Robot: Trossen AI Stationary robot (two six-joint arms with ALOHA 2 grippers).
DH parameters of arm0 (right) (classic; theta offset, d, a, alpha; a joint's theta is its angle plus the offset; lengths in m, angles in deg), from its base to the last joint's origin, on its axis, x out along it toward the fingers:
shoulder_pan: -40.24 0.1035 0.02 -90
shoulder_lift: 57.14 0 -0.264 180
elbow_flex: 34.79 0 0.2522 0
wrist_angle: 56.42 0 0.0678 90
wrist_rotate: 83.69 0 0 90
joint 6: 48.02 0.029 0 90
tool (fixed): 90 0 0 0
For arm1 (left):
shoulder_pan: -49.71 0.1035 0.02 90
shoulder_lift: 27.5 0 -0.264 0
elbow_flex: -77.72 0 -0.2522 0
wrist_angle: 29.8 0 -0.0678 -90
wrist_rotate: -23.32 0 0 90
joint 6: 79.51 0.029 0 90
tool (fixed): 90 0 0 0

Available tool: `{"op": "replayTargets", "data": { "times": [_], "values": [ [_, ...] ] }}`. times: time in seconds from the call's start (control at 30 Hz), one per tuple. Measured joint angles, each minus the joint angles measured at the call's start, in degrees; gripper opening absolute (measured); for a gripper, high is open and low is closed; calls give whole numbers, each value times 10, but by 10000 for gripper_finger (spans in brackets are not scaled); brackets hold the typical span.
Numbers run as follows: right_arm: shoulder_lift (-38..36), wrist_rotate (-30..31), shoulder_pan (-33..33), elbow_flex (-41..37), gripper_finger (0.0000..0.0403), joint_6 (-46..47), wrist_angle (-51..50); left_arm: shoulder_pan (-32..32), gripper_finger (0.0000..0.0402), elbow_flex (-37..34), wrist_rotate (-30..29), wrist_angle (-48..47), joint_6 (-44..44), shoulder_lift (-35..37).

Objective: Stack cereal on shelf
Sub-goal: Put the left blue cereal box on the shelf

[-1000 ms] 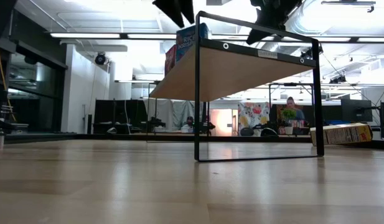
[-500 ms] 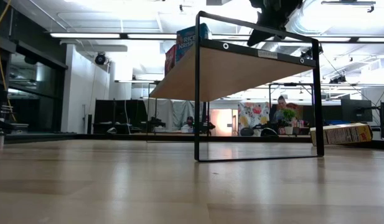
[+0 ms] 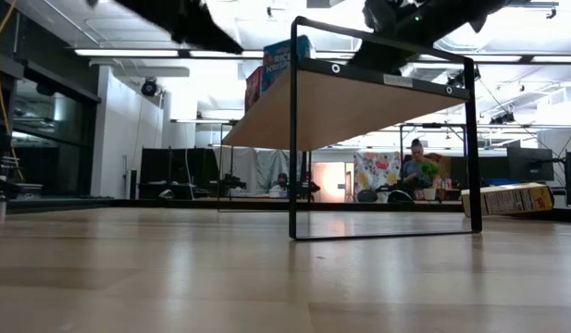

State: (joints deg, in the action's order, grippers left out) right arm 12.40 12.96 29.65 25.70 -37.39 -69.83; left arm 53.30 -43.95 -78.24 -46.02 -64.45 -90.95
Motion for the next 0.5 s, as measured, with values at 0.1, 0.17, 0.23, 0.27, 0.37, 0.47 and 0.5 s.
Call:
{"op": "replayTargets", "data": {
  "times": [0.1, 0.17, 0.23, 0.27, 0.37, 0.47, 0.5],
  "values": [
    [12, -2, 2, -17, 0, 1, 58, 0, 1, -53, 5, 97, -33, -20],
    [22, -1, 2, -23, 0, 12, 84, 1, 1, -72, 5, 135, -49, -39],
    [36, 9, 2, -25, 0, 14, 97, 1, 0, -77, 5, 176, -58, -63],
    [46, 19, 1, -26, 0, 14, 100, 1, 0, -77, 5, 191, -59, -73],
    [71, 26, 1, -26, 0, 14, 122, 1, 0, -78, 3, 231, -59, -108],
    [85, 26, 1, -26, 0, 14, 134, 4, 0, -78, -10, 254, -59, -133],
    [87, 26, 1, -26, 0, 14, 135, 6, 0, -78, -10, 257, -60, -138]
  ]
}}
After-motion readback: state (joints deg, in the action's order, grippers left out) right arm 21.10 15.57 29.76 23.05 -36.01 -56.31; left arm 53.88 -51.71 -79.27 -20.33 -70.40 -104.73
